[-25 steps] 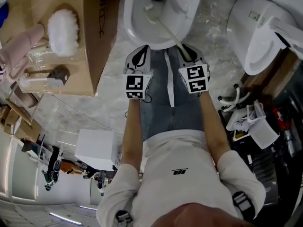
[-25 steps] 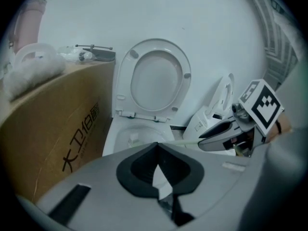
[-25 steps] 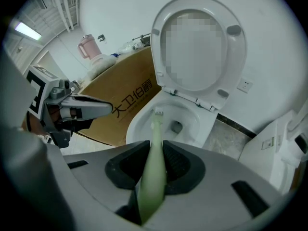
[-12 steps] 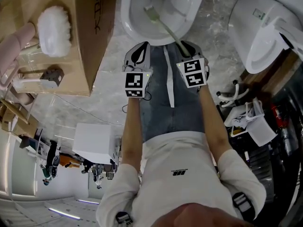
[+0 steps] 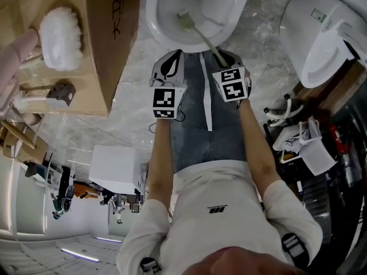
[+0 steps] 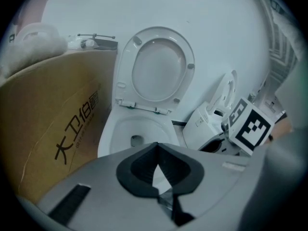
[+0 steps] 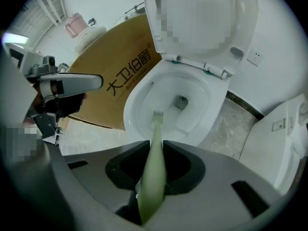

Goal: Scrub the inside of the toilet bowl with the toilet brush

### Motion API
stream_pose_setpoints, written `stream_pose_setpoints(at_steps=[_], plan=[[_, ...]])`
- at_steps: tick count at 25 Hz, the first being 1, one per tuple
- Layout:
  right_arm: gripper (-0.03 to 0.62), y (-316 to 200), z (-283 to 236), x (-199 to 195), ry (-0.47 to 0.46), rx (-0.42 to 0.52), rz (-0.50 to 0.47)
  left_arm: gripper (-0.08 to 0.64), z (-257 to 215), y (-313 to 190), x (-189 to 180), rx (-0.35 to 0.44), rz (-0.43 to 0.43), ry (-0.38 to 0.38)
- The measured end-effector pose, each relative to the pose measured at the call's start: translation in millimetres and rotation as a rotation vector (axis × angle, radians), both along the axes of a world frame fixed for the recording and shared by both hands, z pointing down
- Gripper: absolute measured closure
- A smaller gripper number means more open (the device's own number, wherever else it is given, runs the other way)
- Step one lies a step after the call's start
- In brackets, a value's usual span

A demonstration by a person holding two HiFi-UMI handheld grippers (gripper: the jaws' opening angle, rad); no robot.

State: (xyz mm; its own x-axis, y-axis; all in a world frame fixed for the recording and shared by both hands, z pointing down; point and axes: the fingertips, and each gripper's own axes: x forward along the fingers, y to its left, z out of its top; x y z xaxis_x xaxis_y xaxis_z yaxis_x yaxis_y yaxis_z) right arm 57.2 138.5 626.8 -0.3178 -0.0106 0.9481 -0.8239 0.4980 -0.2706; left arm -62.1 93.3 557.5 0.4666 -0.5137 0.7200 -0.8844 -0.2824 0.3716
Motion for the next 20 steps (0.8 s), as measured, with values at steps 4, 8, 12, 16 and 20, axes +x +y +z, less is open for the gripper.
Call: stream_pose_setpoints(at_steps=[4, 8, 12, 16, 20], plan=[[0.514, 8.6, 7.8, -3.6, -0.004, -0.034, 0.031, 0.552, 3.6, 1.0, -0.7, -0.007, 0.006, -0.002], [0.515, 11.1, 15.5, -6.2, -0.01, -0.044, 0.064, 0.552, 7.3, 1.5, -3.1, -0.013, 0.015, -0.005], [0.514, 11.5, 19.1, -11.8, -0.024, -0.07, 0.11, 0.552, 10.0, 1.5, -6.6, -0.018, 0.017, -0.006], [0.515, 11.3, 23.3, -17.7, -0.035, -0.095, 0.157, 0.552, 12.4, -0.5, -9.0, -0.025, 0.016, -0.006], [0.514, 8.0, 27.5, -23.4, -0.052, -0.113, 0.206, 0.552, 14.0, -4.6, -9.6, -0.026, 0.021, -0.009]])
